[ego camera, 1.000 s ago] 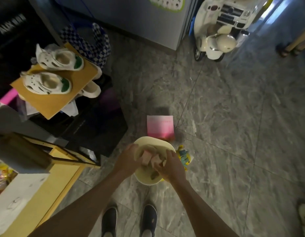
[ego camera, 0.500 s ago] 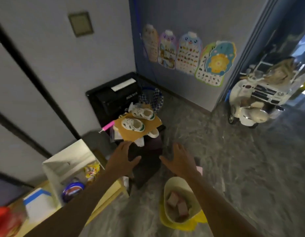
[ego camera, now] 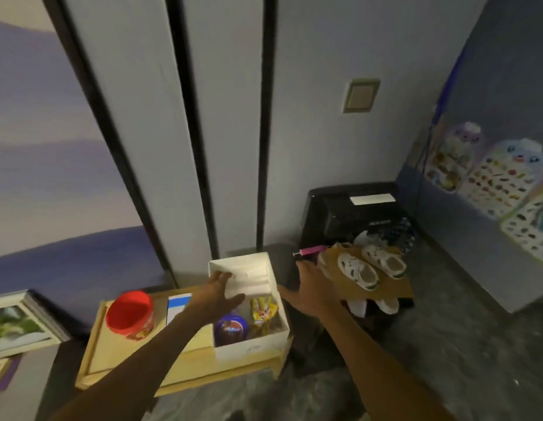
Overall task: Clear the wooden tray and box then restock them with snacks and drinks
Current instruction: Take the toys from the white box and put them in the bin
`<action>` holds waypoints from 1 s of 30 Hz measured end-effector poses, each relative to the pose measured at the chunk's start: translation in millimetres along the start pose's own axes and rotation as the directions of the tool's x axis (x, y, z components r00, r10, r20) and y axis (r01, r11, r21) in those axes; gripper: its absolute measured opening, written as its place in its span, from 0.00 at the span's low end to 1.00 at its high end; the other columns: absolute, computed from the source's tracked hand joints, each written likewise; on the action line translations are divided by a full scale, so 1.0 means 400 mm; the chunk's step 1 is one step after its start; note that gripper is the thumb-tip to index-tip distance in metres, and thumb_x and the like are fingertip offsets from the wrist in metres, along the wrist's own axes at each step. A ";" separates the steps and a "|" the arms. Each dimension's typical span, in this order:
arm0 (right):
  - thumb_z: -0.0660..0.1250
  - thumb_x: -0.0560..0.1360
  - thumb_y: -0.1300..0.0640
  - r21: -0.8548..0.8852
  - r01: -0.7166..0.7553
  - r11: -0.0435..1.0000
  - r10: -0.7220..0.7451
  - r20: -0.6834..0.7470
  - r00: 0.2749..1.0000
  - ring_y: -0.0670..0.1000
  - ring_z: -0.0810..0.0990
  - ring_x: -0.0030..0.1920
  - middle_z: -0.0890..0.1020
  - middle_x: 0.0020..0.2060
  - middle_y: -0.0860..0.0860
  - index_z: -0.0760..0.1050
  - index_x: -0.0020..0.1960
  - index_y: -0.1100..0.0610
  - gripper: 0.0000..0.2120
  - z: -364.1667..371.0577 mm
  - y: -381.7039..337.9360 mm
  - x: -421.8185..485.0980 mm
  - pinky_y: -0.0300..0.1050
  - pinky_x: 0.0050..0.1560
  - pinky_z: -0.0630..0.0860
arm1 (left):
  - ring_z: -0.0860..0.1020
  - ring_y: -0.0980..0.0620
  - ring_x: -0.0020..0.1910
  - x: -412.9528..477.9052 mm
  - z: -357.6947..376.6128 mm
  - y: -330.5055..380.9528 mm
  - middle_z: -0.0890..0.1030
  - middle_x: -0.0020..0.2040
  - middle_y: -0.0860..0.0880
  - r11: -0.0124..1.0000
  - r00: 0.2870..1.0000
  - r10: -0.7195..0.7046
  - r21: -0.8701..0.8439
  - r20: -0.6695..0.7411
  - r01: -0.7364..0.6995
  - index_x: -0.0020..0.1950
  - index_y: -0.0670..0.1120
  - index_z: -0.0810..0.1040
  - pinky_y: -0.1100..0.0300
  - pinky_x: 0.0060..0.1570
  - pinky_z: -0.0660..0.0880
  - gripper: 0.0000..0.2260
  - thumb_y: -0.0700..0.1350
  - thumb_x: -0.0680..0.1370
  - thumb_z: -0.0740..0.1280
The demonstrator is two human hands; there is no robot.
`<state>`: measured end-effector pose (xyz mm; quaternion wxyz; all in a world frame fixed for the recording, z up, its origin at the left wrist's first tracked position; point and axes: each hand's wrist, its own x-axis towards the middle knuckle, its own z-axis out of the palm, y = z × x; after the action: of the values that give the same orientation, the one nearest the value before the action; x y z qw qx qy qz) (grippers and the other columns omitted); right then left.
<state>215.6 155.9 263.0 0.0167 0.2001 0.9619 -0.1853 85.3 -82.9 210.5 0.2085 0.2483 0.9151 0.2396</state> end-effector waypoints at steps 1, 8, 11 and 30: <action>0.64 0.77 0.28 0.015 0.008 1.000 -0.008 0.034 0.999 0.57 0.68 0.78 0.64 0.81 0.53 0.58 0.83 0.53 0.44 0.033 -0.021 0.032 0.55 0.73 0.71 | 0.75 0.42 0.71 0.016 0.001 -0.034 0.68 0.79 0.46 1.000 1.000 -0.004 -0.017 0.013 0.004 0.81 0.53 0.61 0.45 0.69 0.76 0.38 0.68 0.76 0.68; 0.65 0.73 0.26 0.083 -0.104 0.991 0.084 0.214 0.973 0.52 0.78 0.68 0.75 0.72 0.47 0.67 0.75 0.46 0.38 0.248 -0.080 0.149 0.50 0.66 0.78 | 0.76 0.45 0.69 0.115 0.072 -0.140 0.69 0.77 0.47 0.990 0.987 -0.087 -0.097 0.139 0.101 0.79 0.53 0.64 0.48 0.66 0.78 0.38 0.59 0.74 0.77; 0.67 0.73 0.28 0.085 -0.151 0.985 0.125 0.259 0.958 0.53 0.78 0.68 0.75 0.71 0.48 0.66 0.76 0.49 0.39 0.338 -0.074 0.177 0.51 0.66 0.78 | 0.75 0.45 0.70 0.153 0.139 -0.161 0.67 0.78 0.48 0.992 0.974 -0.091 -0.066 0.206 0.106 0.79 0.53 0.63 0.51 0.67 0.77 0.45 0.61 0.68 0.81; 0.74 0.78 0.45 -0.069 -0.144 0.987 0.160 0.424 0.891 0.63 0.61 0.81 0.53 0.84 0.57 0.50 0.85 0.50 0.46 0.699 0.029 0.286 0.60 0.75 0.71 | 0.68 0.43 0.77 0.242 0.378 -0.179 0.60 0.80 0.44 0.949 0.938 -0.185 0.300 0.294 0.093 0.77 0.51 0.69 0.47 0.70 0.74 0.29 0.46 0.77 0.74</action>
<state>103.3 107.6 -13.6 0.2456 0.2288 0.9193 -0.2056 59.2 -33.1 25.7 0.3328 0.2447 0.9094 0.0481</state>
